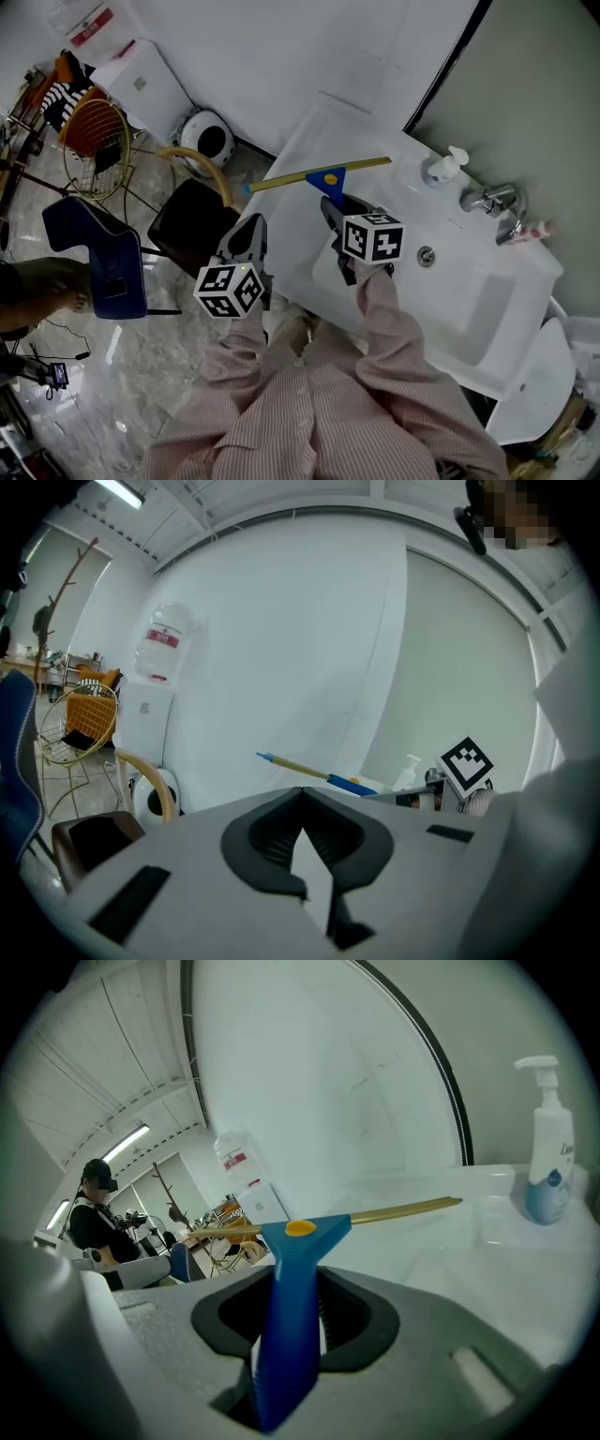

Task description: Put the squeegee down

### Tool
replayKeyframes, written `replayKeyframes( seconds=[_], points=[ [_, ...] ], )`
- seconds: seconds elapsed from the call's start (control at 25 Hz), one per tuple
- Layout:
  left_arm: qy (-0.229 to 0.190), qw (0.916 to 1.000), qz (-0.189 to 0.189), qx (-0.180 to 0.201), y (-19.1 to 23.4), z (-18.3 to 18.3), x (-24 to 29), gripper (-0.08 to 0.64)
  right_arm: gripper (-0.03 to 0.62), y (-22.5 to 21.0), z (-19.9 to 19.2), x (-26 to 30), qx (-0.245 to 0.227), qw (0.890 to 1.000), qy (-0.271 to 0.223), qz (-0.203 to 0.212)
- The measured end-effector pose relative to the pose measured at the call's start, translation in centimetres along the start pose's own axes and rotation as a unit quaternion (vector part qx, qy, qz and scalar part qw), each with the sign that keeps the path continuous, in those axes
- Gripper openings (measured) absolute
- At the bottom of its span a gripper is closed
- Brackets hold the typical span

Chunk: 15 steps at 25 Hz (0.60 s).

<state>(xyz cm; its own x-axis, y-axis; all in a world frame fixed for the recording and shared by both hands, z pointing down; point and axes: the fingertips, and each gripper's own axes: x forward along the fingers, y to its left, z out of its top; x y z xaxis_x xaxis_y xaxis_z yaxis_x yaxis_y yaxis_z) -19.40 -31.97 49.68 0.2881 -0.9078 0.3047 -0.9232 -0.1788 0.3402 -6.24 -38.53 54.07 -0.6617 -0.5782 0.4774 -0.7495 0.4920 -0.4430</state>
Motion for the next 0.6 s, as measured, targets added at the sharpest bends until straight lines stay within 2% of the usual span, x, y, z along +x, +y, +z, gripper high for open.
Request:
replayKeyframes(
  seconds=[0.28, 0.6],
  points=[
    [0.04, 0.9991, -0.013, -0.01, 1.0, -2.0, 2.9, 0.002, 0.13, -1.7, -1.2, 3.8, -0.011, 0.999, 0.044, -0.013],
    [0.055, 0.9979, -0.025, -0.025, 1.4, -3.2, 5.3, 0.002, 0.13, -2.5, -2.1, 6.1, -0.021, 0.997, 0.074, -0.015]
  ],
)
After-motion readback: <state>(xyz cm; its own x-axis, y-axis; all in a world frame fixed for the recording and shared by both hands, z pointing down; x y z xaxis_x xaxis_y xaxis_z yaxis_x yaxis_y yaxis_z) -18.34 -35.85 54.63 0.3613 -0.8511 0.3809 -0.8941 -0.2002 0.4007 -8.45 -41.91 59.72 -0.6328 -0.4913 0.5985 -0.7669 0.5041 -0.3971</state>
